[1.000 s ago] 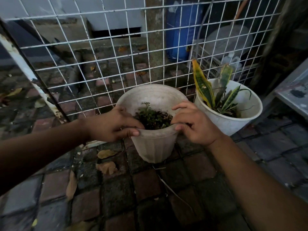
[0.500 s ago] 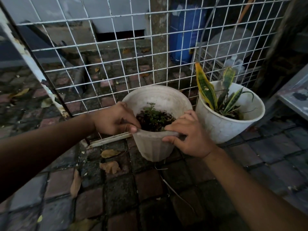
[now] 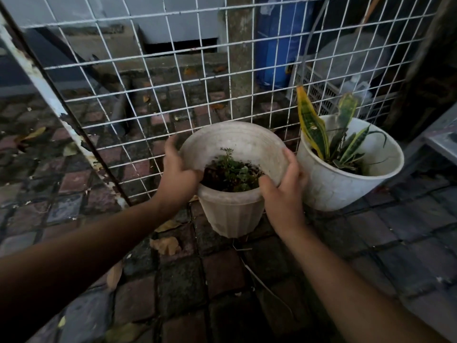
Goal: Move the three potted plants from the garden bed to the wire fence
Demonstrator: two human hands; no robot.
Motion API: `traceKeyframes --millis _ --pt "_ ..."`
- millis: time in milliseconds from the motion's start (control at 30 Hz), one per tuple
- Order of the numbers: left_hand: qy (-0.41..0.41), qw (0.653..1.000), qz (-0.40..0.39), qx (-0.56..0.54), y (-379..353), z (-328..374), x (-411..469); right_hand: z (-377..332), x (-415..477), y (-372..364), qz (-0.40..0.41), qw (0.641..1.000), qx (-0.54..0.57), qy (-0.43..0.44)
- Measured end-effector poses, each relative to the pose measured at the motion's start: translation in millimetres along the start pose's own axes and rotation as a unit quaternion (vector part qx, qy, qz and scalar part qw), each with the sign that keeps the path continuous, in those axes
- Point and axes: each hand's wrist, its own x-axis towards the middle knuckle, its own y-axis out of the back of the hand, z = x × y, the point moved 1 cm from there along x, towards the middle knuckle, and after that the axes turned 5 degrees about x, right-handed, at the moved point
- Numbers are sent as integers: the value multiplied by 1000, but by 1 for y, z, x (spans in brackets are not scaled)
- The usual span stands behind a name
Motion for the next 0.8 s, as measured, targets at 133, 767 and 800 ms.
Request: traceKeyframes --millis 133,767,800 --pt "31 997 40 -66 -9 -7 3 2 -5 -16 68 993 95 -27" --pt "212 976 -31 31 73 84 -22 -87 10 18 -139 960 -177 -165" --pt "246 969 -12 4 91 103 -26 -116 15 20 -156 955 -160 -193"
